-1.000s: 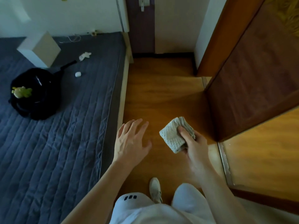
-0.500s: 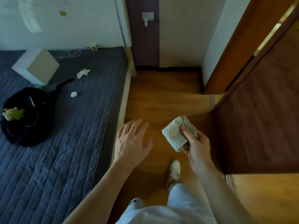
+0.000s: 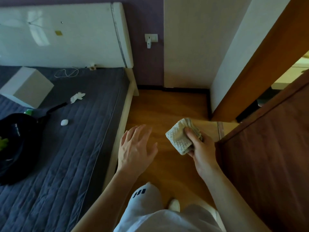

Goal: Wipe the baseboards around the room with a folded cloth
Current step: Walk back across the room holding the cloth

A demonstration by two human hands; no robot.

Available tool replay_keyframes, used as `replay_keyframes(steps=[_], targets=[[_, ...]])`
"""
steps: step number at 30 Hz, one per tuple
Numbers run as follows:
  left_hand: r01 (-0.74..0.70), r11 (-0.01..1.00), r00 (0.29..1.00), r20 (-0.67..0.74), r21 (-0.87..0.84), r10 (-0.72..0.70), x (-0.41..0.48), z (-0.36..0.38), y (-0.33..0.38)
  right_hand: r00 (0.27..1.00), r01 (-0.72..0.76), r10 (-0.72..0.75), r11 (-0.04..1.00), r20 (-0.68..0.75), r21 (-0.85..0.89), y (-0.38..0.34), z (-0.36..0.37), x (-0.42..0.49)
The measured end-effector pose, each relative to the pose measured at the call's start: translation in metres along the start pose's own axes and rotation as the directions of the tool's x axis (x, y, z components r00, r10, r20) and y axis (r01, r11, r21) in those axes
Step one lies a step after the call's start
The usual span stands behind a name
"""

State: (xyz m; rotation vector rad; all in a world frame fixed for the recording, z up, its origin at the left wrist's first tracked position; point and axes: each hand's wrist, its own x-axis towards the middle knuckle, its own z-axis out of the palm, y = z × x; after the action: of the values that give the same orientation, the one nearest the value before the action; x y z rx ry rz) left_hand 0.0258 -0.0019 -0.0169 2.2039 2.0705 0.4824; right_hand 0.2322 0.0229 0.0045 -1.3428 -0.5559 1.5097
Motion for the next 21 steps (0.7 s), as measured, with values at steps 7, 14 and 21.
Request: replay_keyframes(steps=[7,14,21], targets=[[0.009,0.999,1.0,0.025,-0.05,-0.008,0.109,0.033,-0.022,0.998,-0.032,0.031,0.999,-0.046,-0.011,-0.023,0.027,0.098],[0.006,1.0,0.997,0.081,-0.024,-0.004,0.256,0.043,-0.057,0.996,-0.005,0.003,1.0,-0.085,-0.017,-0.069,0.085,0.22],[-0.044,0.999,0.99,0.135,0.031,0.039,0.382,0.049,-0.089,0.993,0.006,-0.007,1.0,-0.117,-0.005,-0.111,0.135,0.316]])
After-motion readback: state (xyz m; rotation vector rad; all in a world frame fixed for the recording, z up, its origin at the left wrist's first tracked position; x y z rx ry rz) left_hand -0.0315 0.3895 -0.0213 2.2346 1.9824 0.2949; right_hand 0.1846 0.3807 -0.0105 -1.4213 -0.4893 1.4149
